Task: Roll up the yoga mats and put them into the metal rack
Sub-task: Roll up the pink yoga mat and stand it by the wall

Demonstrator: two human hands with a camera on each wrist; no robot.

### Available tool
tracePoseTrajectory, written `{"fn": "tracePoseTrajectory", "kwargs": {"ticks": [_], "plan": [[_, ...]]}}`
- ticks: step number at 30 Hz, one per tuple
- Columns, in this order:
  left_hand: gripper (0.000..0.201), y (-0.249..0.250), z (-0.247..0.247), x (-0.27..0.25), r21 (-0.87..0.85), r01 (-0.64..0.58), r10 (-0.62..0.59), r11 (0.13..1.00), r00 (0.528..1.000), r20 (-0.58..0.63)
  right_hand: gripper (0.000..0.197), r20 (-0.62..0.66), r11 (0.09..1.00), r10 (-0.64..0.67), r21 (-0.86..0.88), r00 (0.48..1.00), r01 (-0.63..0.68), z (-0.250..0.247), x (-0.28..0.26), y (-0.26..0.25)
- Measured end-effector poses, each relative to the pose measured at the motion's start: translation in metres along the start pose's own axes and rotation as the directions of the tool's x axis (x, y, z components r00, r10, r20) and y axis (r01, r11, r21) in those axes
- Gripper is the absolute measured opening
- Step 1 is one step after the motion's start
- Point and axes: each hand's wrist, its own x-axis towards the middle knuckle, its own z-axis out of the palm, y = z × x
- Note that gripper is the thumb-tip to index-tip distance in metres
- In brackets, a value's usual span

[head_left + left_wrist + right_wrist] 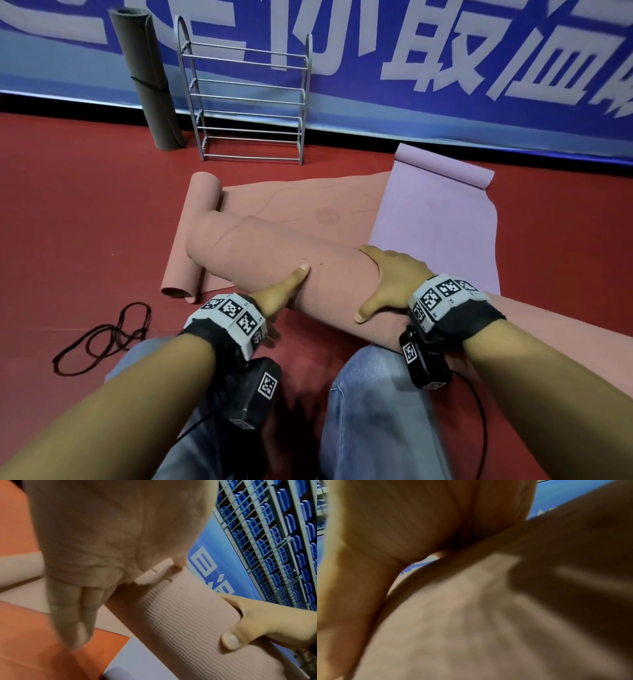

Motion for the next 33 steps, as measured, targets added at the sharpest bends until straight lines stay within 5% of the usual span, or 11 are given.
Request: {"fn": "tracePoseTrajectory", "kwargs": {"ticks": [4, 8, 16, 20, 26, 33], "plan": [[0.107, 0.007, 0.006, 0.010, -0.283, -0.083, 0.087, 0.955, 0.996, -0.001, 0.129, -0.105, 1.000, -0.011, -0.001, 0.994, 0.011, 0.007, 0.001, 0.002], [0.145, 0.016, -0.007, 0.019, -0.421, -0.252, 0.211, 0.871, 0.967, -0.140, 0.131, -0.212, 0.998, -0.042, 0.039, 0.976, 0.051, 0.010, 0.010, -0.004], [0.121, 0.036, -0.050, 0.021, -0.591, -0.493, 0.384, 0.638, 0.870, -0.310, 0.136, -0.364, 0.965, -0.110, 0.183, 0.925, 0.187, 0.009, 0.052, -0.036], [0.120, 0.035, -0.059, 0.024, -0.496, -0.578, 0.446, 0.648, 0.816, -0.369, 0.147, -0.357, 0.921, -0.092, 0.324, 0.929, 0.216, 0.028, 0.062, -0.043], [0.110, 0.039, -0.058, 0.025, -0.304, -0.733, 0.571, 0.609, 0.671, -0.474, 0.143, -0.347, 0.774, 0.010, 0.597, 0.938, 0.212, 0.066, 0.065, -0.061], [0.114, 0.040, -0.056, 0.042, -0.193, -0.762, 0.662, 0.618, 0.637, -0.395, 0.144, -0.273, 0.649, 0.011, 0.733, 0.962, 0.201, 0.078, 0.066, -0.060]]}}
